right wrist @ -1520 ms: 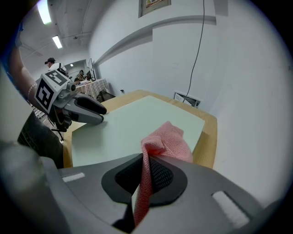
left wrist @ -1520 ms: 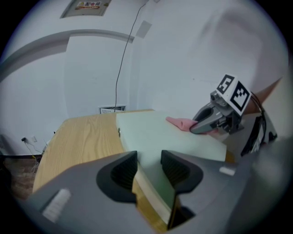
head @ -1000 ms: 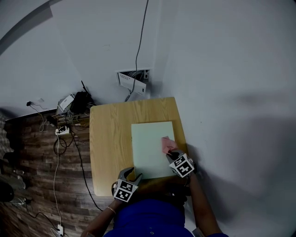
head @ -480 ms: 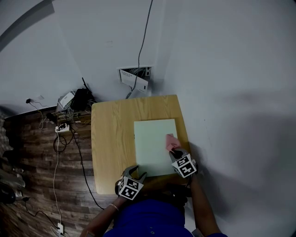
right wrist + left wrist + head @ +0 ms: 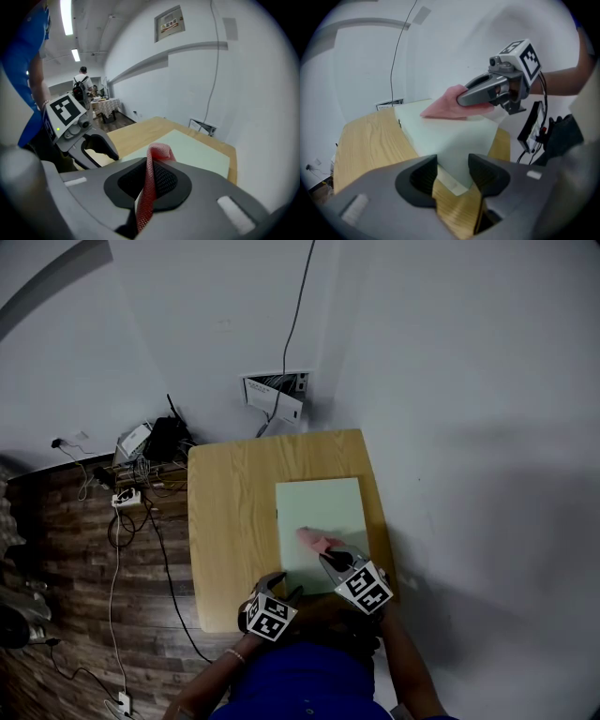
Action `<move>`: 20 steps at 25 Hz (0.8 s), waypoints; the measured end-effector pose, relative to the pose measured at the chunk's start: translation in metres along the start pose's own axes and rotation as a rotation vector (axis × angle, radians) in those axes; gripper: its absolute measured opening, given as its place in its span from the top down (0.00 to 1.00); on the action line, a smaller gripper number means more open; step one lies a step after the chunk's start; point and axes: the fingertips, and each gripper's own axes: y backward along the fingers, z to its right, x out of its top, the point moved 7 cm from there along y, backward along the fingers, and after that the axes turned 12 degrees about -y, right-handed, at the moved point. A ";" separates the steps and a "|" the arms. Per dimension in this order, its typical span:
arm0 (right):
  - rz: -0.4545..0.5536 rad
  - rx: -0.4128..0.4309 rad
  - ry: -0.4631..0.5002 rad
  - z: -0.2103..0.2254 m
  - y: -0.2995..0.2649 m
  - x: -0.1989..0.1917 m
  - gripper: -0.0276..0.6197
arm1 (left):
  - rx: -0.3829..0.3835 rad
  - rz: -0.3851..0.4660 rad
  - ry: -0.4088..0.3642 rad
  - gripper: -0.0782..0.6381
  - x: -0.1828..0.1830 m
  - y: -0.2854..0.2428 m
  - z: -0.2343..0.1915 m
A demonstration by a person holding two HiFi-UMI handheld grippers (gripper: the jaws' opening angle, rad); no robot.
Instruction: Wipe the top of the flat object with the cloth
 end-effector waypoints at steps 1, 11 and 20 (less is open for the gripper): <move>-0.024 0.032 0.037 -0.009 -0.006 0.001 0.94 | -0.002 -0.002 0.000 0.60 0.000 0.000 0.000; -0.228 0.152 0.224 -0.056 -0.063 -0.001 0.94 | -0.018 -0.008 -0.010 0.60 0.001 0.001 -0.001; -0.314 0.123 0.325 -0.075 -0.082 -0.004 0.94 | -0.035 -0.025 -0.015 0.60 -0.001 0.004 -0.003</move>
